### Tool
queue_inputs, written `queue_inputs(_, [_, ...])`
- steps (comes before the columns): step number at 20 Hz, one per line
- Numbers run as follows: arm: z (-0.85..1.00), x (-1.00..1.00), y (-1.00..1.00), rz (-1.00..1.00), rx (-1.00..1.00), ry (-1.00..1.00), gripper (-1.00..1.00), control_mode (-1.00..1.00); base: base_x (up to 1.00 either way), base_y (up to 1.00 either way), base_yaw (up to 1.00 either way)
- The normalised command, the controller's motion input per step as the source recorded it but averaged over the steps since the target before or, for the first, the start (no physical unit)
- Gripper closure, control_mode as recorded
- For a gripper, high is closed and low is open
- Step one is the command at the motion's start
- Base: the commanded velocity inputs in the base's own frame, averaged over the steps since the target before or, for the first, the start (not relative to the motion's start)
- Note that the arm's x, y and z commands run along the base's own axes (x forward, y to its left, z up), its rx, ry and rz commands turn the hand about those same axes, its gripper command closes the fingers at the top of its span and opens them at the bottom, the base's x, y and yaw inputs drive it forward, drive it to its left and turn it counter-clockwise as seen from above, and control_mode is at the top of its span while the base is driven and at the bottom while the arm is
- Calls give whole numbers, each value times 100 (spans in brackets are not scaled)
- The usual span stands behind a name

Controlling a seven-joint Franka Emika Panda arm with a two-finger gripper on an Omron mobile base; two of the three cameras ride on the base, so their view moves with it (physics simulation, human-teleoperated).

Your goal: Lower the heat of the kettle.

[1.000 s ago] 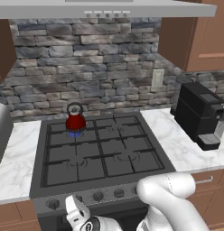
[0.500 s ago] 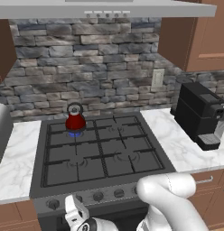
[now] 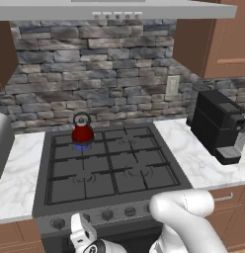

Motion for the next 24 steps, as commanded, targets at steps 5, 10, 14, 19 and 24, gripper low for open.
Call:
queue_inputs(5, [-17, -40, 2, -6, 53, -16, 100, -100, 0, 0, 0])
queue_inputs(10, [-32, -52, 2, -8, 57, -23, 100, -100, 0, 0, 0])
queue_inputs(14, [-46, -65, 3, -8, 59, -29, 100, -100, 0, 0, 0])
queue_inputs(19, [-35, -68, 5, -6, 60, -27, 100, -100, 0, 0, 0])
queue_inputs(24, [-22, -59, 13, -7, 63, -21, 100, -100, 0, 0, 0])
